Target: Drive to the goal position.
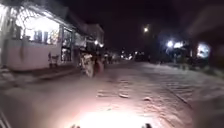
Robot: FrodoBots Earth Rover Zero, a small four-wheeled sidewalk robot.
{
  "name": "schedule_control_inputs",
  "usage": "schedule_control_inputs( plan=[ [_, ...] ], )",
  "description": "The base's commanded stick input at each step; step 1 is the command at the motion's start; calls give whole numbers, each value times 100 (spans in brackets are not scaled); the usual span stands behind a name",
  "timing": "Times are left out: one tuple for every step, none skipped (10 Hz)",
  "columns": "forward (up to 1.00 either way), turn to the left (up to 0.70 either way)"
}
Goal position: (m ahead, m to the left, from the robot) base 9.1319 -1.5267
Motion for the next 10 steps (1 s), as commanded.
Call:
schedule_control_inputs(
  plan=[
    [70, 0],
    [70, 0],
    [70, -15],
    [70, -35],
    [70, -35],
    [70, -21],
    [70, 0],
    [70, 0],
    [70, 0],
    [70, 0]
  ],
)
